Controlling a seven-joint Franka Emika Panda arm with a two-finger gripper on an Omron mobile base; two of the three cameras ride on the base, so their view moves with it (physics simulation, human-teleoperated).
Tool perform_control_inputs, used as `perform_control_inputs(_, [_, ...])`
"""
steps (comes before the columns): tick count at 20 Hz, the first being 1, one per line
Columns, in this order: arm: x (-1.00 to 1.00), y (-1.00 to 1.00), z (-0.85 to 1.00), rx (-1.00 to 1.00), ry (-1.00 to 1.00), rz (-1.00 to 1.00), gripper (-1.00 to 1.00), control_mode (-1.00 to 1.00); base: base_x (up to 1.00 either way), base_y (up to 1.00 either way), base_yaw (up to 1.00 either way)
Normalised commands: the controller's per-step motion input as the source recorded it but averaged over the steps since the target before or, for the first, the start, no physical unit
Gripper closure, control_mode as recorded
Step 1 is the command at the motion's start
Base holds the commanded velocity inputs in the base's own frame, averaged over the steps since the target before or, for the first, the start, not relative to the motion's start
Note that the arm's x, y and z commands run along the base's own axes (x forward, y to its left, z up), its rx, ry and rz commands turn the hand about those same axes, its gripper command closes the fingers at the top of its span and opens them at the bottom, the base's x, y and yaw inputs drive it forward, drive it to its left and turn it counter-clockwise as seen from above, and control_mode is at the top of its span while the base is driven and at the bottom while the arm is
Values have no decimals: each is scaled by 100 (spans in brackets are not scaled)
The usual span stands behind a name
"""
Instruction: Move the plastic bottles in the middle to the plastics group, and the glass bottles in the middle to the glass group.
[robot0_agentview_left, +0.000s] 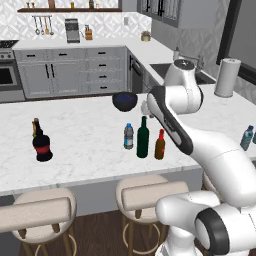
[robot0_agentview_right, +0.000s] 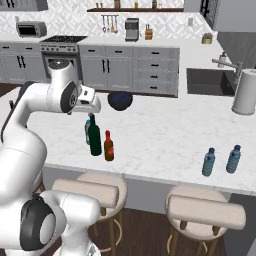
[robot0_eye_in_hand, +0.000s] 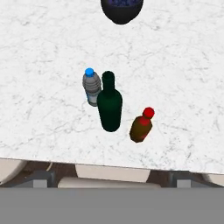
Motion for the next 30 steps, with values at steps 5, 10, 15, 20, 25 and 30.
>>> perform_control_inputs(5, [31,3,-38,0,0,0,-100,-100,0,0,0])
perform_control_inputs(10, [9,0,-43,0,0,0,-100,-100,0,0,0])
perform_control_inputs(15, [8,5,-24,0,0,0,-100,-100,0,0,0])
perform_control_inputs(20, [23,1,-15,-1,0,0,-100,-100,0,0,0])
perform_control_inputs(25, [30,4,-17,0,0,1,-100,-100,0,0,0])
perform_control_inputs(30, [20,6,-21,0,0,5,-100,-100,0,0,0])
